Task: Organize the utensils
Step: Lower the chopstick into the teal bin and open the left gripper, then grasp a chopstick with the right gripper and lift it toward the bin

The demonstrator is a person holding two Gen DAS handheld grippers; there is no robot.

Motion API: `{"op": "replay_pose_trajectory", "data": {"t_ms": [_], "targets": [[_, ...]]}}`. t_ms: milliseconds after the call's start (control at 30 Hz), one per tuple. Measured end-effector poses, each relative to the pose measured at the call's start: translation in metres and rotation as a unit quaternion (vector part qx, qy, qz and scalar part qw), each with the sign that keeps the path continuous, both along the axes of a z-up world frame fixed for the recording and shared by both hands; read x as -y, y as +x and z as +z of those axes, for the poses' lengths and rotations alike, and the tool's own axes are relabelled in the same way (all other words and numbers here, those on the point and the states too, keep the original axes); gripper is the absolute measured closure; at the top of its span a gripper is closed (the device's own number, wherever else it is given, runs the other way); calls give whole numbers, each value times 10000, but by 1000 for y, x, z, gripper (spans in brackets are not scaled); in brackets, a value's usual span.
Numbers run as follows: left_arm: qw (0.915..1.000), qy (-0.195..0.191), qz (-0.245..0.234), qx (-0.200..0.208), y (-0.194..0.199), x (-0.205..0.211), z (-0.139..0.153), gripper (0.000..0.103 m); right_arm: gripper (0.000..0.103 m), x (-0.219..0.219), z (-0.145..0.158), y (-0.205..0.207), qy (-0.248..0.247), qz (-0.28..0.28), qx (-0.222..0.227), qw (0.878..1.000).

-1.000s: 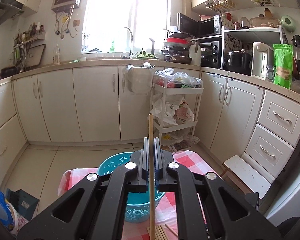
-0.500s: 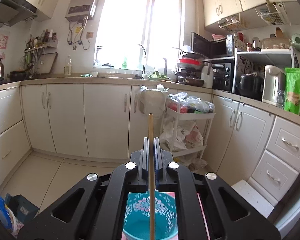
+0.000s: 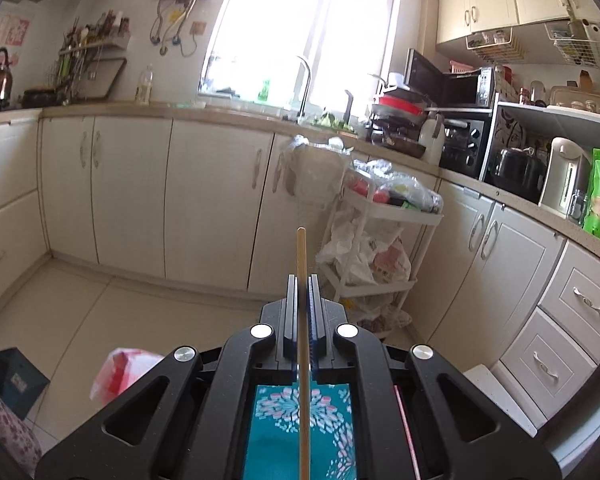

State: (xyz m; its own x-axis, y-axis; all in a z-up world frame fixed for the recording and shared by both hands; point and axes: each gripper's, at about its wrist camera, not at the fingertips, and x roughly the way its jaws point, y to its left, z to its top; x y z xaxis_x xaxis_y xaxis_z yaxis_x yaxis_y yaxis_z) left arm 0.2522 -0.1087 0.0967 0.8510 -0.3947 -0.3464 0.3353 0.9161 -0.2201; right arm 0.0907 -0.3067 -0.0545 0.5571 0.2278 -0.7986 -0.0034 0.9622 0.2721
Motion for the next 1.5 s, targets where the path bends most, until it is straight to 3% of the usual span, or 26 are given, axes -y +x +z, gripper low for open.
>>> {"op": "replay_pose_trajectory", "data": {"t_ms": [200, 400, 533, 633, 867, 1167, 1267, 1333, 1400, 1500], "targets": [[9996, -205, 69, -163, 6, -7, -23, 99, 66, 1, -1, 0, 43, -18, -46, 10000], [9982, -553, 120, 214, -1, -16, 10, 99, 65, 1, -2, 1, 137, -12, -68, 9999], [9975, -500, 184, 459, 2, -11, 26, 99, 65, 0, -2, 2, 129, -13, -76, 9999], [9969, -470, 362, 511, 10, -6, 20, 99, 65, 0, -2, 2, 100, -35, -96, 9999], [9986, -173, 484, 120, 21, 4, -5, 99, 65, -2, -3, 1, -75, 18, -110, 9999], [9991, 231, 276, -222, -2, -3, -29, 98, 65, -1, -3, 1, -103, 33, -106, 9999], [9985, 333, 232, -355, -25, -14, -32, 87, 65, -3, -2, 1, -130, 75, -111, 9998], [9983, 371, 293, -353, -48, -26, -33, 66, 65, -4, -2, 0, -179, 125, -133, 9997], [9982, 355, 408, -262, -71, -38, -35, 55, 65, -5, -2, -1, -217, 184, -146, 9995], [9983, 288, 445, -248, -99, -53, -41, 51, 65, -10, -3, 0, -337, 262, -165, 9990]]}}
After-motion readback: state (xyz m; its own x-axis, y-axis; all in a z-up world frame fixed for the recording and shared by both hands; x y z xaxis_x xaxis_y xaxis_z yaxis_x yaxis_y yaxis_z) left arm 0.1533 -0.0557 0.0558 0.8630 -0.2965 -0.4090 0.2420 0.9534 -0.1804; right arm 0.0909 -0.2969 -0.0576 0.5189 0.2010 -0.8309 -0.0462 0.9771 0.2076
